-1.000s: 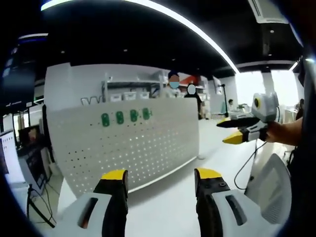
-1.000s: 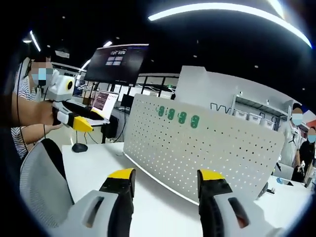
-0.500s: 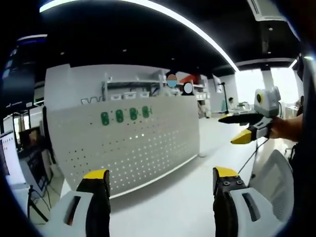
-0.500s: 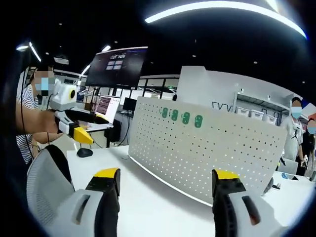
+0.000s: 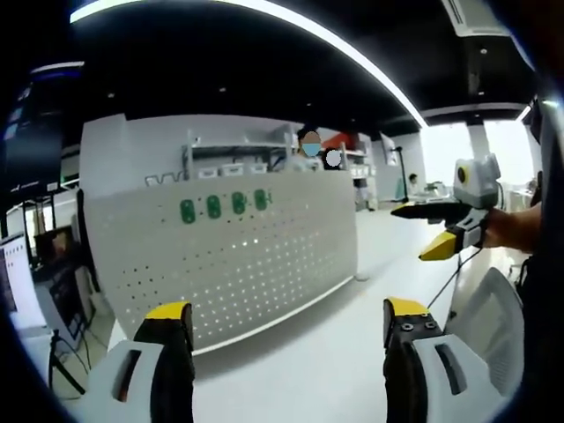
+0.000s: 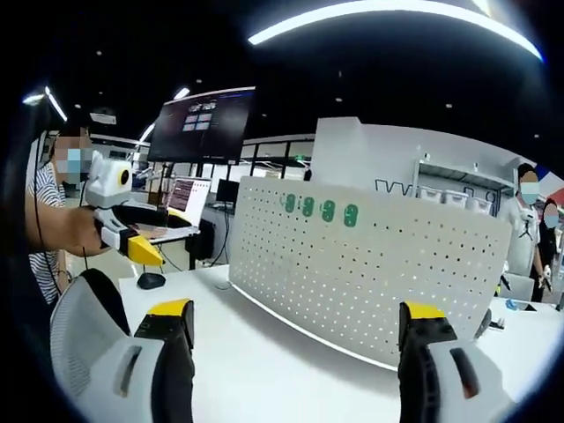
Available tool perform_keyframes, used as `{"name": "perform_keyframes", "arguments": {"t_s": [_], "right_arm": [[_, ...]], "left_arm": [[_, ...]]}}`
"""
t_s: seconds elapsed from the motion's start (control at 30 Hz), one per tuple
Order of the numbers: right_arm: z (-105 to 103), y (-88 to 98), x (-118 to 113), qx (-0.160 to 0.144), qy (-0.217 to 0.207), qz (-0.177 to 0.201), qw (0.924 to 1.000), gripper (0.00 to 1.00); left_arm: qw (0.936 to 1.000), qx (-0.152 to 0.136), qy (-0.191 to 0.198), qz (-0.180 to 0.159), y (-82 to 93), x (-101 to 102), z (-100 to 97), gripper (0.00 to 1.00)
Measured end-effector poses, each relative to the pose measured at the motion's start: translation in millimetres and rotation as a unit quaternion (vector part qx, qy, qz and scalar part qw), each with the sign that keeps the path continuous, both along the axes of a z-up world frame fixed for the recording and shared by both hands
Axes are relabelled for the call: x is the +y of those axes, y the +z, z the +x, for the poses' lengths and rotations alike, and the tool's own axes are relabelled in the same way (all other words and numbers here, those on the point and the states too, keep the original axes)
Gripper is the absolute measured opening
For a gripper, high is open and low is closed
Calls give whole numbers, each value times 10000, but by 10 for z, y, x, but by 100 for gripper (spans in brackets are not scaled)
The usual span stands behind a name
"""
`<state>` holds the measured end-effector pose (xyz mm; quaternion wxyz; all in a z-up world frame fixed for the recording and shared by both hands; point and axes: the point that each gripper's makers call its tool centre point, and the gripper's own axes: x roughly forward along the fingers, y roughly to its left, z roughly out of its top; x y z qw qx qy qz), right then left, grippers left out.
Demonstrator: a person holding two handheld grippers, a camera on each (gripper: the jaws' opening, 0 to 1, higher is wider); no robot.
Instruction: Insert the hook assembly into the mounting plate slot until the hook locks in place.
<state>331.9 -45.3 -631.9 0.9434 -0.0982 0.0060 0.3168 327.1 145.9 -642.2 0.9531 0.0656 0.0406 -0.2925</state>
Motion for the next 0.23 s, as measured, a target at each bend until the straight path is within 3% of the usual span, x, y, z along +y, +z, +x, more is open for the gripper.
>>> {"name": "perform_keyframes", "arguments": {"t_s": [0.23], "right_arm": [[9, 57, 7, -77, 8, 27, 10000, 95]], "left_arm": [[10000, -16, 43, -26, 21, 29, -8, 90]]}}
